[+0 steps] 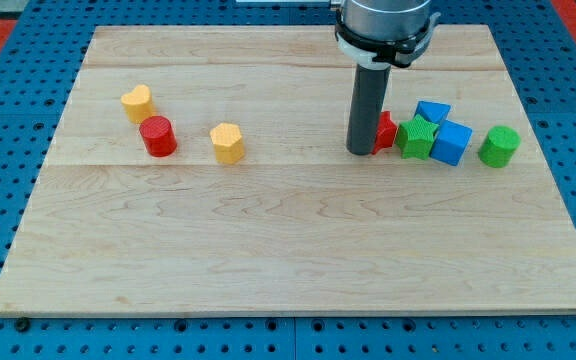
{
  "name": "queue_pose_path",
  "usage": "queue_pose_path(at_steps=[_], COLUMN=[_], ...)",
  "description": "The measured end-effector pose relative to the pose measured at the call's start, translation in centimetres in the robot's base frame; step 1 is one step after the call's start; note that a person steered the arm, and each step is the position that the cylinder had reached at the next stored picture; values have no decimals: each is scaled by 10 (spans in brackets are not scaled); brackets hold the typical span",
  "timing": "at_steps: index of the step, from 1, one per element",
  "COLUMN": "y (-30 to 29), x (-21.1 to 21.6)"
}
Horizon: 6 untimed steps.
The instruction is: Move the yellow hexagon to the top right corner side
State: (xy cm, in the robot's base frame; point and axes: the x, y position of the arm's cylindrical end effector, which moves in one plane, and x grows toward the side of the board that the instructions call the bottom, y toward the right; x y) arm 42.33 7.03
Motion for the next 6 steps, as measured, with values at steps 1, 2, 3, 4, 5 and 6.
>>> queue_pose_path(at_steps=[1, 2, 3, 4, 5, 6], y=[-76, -158, -151, -116, -126, -176], x=[45, 23, -46, -83, -114, -120])
